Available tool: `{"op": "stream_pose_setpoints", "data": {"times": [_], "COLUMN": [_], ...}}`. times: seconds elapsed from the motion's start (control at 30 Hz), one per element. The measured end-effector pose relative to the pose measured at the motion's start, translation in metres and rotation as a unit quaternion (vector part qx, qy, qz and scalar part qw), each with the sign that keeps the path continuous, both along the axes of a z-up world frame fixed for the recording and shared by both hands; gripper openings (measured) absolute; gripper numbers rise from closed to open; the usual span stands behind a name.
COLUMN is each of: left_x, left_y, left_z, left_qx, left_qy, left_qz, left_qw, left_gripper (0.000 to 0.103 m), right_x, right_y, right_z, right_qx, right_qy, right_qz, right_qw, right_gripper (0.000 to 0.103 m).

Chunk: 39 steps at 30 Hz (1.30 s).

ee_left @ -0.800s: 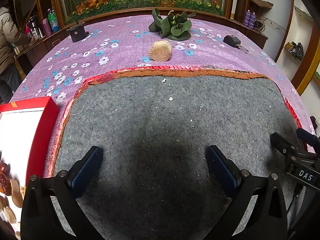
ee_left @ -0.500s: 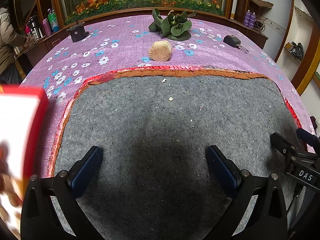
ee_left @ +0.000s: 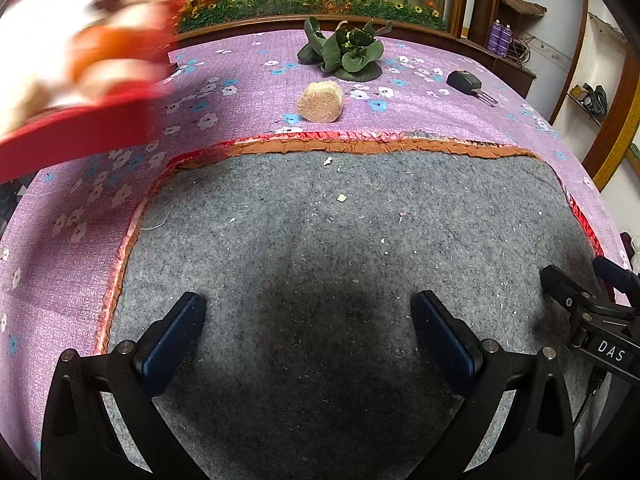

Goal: Organize fruits

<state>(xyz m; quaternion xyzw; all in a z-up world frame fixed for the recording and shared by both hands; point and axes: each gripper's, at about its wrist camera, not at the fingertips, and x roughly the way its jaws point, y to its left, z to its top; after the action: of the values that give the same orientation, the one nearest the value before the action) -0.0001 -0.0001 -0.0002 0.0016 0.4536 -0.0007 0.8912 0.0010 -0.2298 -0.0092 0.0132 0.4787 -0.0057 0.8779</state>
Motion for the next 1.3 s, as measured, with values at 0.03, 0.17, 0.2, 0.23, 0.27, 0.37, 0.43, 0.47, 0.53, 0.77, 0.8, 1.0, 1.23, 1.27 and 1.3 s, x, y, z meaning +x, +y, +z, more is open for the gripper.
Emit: {"op": "stream_pose_setpoints", "data": {"times": [0.03, 0.17, 0.2, 0.23, 0.27, 0.37, 0.43, 0.47, 0.53, 0.77, 0.8, 1.0, 1.23, 1.27, 1.3], "left_x": [0.0, 0.0, 0.0, 0.0, 0.0, 0.0, 0.001, 0.001, 0.0, -0.004, -0.003, -0.004, 0.001, 0.002, 0.002], "left_y": [0.0, 0.0, 0.0, 0.0, 0.0, 0.001, 0.001, 0.001, 0.001, 0.0, 0.003, 0.007, 0.006, 0.007, 0.006], "left_z": [0.0, 0.0, 0.0, 0.0, 0.0, 0.001, 0.0, 0.0, 0.001, 0.003, 0.002, 0.004, 0.0, 0.0, -0.001], "left_qx": [0.0, 0.0, 0.0, 0.0, 0.0, 0.0, 0.0, 0.0, 0.0, 0.022, 0.012, -0.001, -0.008, -0.009, -0.009], "left_qy": [0.0, 0.0, 0.0, 0.0, 0.0, 0.0, 0.0, 0.0, 0.0, -0.006, -0.003, -0.001, 0.003, 0.003, 0.004], "left_qz": [0.0, 0.0, 0.0, 0.0, 0.0, 0.0, 0.0, 0.0, 0.0, -0.001, -0.001, 0.001, 0.0, 0.0, 0.0], "left_qw": [1.0, 1.0, 1.0, 1.0, 1.0, 1.0, 1.0, 1.0, 1.0, 0.9997, 0.9999, 1.0, 1.0, 1.0, 0.9999], "left_gripper": [0.103, 0.103, 0.103, 0.103, 0.103, 0.103, 0.103, 0.103, 0.103, 0.103, 0.103, 0.103, 0.103, 0.103, 0.103], "right_x": [0.0, 0.0, 0.0, 0.0, 0.0, 0.0, 0.001, 0.001, 0.001, 0.001, 0.001, 0.0, 0.0, 0.0, 0.0], "right_y": [0.0, 0.0, 0.001, 0.001, 0.001, 0.001, 0.001, 0.001, -0.003, 0.001, 0.001, 0.001, 0.0, -0.001, 0.0], "right_z": [0.0, 0.0, 0.0, 0.0, 0.0, 0.0, 0.001, 0.001, 0.002, 0.0, 0.0, 0.001, 0.0, 0.0, 0.0], "right_qx": [0.0, 0.0, 0.0, 0.0, -0.001, 0.0, 0.0, 0.0, 0.0, 0.001, 0.001, 0.001, 0.002, 0.002, 0.002], "right_qy": [0.0, 0.0, 0.0, 0.0, 0.0, 0.0, 0.0, -0.001, 0.0, 0.002, 0.002, 0.002, 0.002, 0.002, 0.002], "right_qz": [0.0, 0.0, 0.0, 0.0, 0.0, 0.0, 0.0, 0.0, 0.0, 0.0, 0.0, 0.0, 0.0, 0.0, 0.0], "right_qw": [1.0, 1.0, 1.0, 1.0, 1.0, 1.0, 1.0, 1.0, 1.0, 1.0, 1.0, 1.0, 1.0, 1.0, 1.0], "right_gripper": [0.103, 0.103, 0.103, 0.103, 0.103, 0.103, 0.103, 0.103, 0.103, 0.103, 0.103, 0.103, 0.103, 0.103, 0.103]}}
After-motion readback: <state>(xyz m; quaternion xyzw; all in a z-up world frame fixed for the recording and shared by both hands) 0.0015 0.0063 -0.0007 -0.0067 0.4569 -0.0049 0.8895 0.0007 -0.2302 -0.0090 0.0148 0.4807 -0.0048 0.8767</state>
